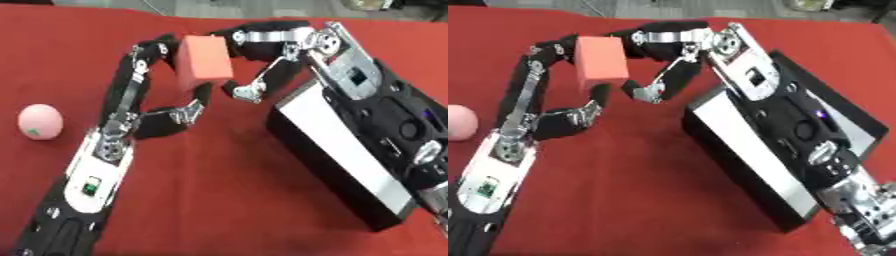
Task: Pick up the objects with one hand, pass them to the other hand, and then place them into the box on the other side of the table.
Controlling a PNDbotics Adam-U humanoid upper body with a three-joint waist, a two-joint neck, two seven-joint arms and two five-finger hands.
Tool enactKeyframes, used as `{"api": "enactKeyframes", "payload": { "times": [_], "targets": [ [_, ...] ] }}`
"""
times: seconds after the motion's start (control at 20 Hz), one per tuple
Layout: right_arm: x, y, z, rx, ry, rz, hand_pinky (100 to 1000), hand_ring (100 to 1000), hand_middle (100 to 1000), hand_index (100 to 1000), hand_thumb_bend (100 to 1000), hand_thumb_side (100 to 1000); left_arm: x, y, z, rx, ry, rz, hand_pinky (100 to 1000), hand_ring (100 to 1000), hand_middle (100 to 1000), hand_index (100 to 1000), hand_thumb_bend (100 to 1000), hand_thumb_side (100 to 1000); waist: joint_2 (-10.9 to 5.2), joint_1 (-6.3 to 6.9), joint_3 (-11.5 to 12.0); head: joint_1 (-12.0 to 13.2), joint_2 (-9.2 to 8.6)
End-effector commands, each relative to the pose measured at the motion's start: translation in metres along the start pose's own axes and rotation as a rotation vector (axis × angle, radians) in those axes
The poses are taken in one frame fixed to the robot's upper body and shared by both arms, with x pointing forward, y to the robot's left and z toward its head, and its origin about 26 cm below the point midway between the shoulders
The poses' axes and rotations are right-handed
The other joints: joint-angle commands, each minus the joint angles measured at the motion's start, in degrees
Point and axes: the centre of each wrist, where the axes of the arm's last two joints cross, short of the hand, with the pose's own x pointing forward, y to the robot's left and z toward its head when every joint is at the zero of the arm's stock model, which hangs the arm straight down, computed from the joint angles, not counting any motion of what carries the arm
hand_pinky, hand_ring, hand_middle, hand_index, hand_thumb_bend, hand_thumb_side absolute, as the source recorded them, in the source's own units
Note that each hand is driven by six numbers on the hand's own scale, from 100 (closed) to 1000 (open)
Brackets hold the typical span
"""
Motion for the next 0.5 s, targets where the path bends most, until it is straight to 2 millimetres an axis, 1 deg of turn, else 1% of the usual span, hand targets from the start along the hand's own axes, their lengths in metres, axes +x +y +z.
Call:
{"api": "enactKeyframes", "payload": {
  "times": [0.05, 0.3, 0.35, 0.4, 0.45, 0.5],
  "targets": [
    [0.0241, -0.0072, -0.0121, 0.031, -0.103, 0.072, 1000, 1000, 1000, 1000, 100, 100, -0.0046, 0.0037, -0.0011, 0.006, 0.029, -0.022, 923, 617, 455, 599, 100, 340, -0.46, -0.47, -0.1, 0.0, -0.16],
    [0.0257, -0.0055, -0.0135, 0.042, -0.122, 0.089, 1000, 1000, 1000, 1000, 100, 100, -0.0064, 0.0038, 0.0000, 0.010, 0.048, -0.031, 924, 616, 455, 598, 100, 342, -0.47, -0.54, -0.3, 0.0, -0.08],
    [0.0260, -0.0053, -0.0136, 0.043, -0.128, 0.092, 1000, 1000, 1000, 1000, 100, 163, -0.0066, 0.0039, 0.0002, 0.012, 0.051, -0.032, 925, 616, 454, 598, 100, 341, -0.47, -0.54, -0.4, 0.0, -0.07],
    [0.0265, -0.0053, -0.0135, 0.044, -0.136, 0.096, 1000, 1000, 1000, 1000, 100, 207, -0.0069, 0.0041, 0.0004, 0.014, 0.054, -0.033, 925, 616, 454, 597, 100, 341, -0.47, -0.54, -0.4, 0.0, -0.06],
    [0.0266, -0.0052, -0.0131, 0.043, -0.142, 0.099, 1000, 1000, 1000, 1000, 100, 306, -0.0073, 0.0043, 0.0008, 0.016, 0.058, -0.035, 925, 615, 453, 597, 100, 341, -0.48, -0.53, -0.4, 0.0, -0.04],
    [0.0268, -0.0051, -0.0128, 0.043, -0.148, 0.102, 1000, 1000, 1000, 1000, 100, 324, -0.0077, 0.0046, 0.0010, 0.019, 0.063, -0.037, 925, 615, 453, 596, 100, 341, -0.50, -0.52, -0.4, 0.0, -0.03]
  ]
}}
